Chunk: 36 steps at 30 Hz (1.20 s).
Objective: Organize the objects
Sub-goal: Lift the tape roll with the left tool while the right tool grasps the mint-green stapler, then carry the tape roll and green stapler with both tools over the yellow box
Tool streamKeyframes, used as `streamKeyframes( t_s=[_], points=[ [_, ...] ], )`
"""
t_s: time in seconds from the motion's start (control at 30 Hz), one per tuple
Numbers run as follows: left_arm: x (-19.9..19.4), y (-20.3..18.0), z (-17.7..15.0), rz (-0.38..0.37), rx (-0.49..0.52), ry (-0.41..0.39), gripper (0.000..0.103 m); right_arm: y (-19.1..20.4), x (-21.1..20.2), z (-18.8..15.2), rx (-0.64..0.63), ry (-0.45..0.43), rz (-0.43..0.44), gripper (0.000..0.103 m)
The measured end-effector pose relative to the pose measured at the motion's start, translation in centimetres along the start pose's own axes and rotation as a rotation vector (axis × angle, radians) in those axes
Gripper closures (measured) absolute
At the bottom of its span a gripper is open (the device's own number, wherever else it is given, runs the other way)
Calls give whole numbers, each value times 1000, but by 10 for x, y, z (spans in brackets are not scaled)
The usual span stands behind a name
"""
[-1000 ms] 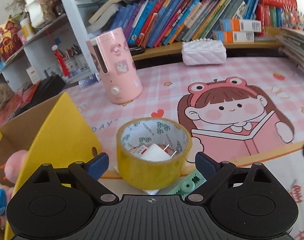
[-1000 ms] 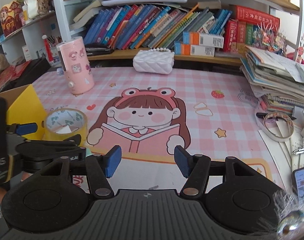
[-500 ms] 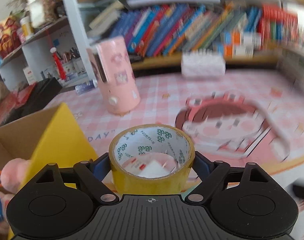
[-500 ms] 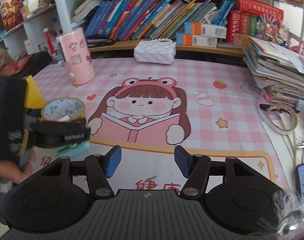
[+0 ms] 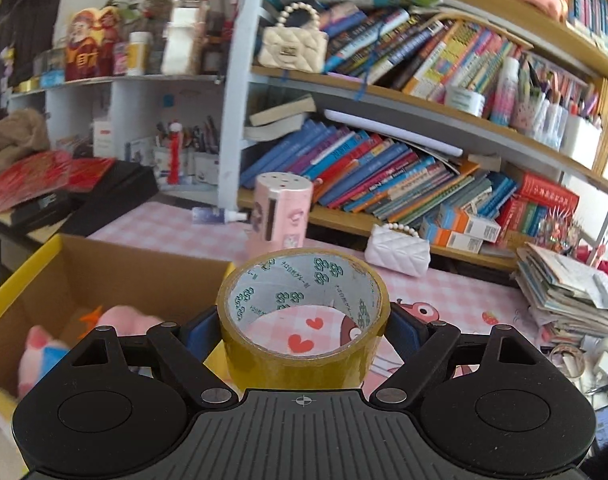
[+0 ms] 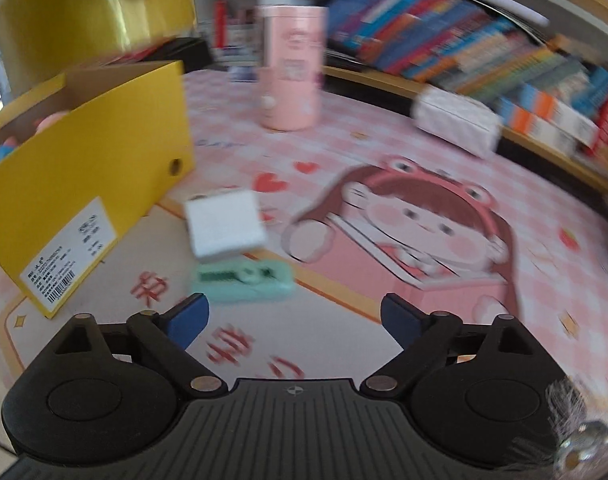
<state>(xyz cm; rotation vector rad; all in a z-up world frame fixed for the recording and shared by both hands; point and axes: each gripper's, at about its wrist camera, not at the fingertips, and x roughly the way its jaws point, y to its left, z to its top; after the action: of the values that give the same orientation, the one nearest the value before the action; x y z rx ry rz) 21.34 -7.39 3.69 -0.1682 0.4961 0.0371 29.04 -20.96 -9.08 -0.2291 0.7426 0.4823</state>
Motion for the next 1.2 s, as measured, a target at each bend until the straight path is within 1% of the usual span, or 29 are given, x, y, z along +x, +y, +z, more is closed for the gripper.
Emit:
streamKeyframes(
  t_s=[0.1, 0.2, 0.27, 0.33, 0.37, 0.47, 0.53, 0.67, 0.9, 1.03, 1.2],
  points=[
    [-15, 13, -3, 7, -22, -6, 17, 7, 18, 3, -13, 18, 25, 9],
    [-28, 23, -7, 21, -41, -17, 17, 11, 30, 4, -6, 27, 54, 14],
    [-33, 28, -9, 29, -49, -27, 17, 12, 33, 5, 8, 10, 56, 16],
    [-37, 32, -10, 36, -57, -30, 17, 13, 33, 6, 1, -14, 61, 32],
    [-37, 33, -11, 39, -58, -29, 17, 14, 33, 7, -3, -18, 61, 36],
    [-39, 34, -12, 41, -56, -26, 17, 14, 33, 9, 9, -14, 53, 36],
    [-39, 35, -14, 37, -55, -22, 17, 14, 30, 9, 17, -8, 28, 36],
    [-37, 36, -18, 24, -56, -6, 17, 10, 8, 9, 65, -17, -9, 36],
    [-39, 35, -28, -29, -46, 3, 17, 4, -45, 14, 175, -34, -45, 36],
    [-47, 41, -32, -69, -52, -12, 17, 14, -79, 16, 199, -75, -76, 36],
    [-59, 55, -36, -128, -63, -18, 17, 35, -110, 6, 216, -112, -122, 36]
  ],
)
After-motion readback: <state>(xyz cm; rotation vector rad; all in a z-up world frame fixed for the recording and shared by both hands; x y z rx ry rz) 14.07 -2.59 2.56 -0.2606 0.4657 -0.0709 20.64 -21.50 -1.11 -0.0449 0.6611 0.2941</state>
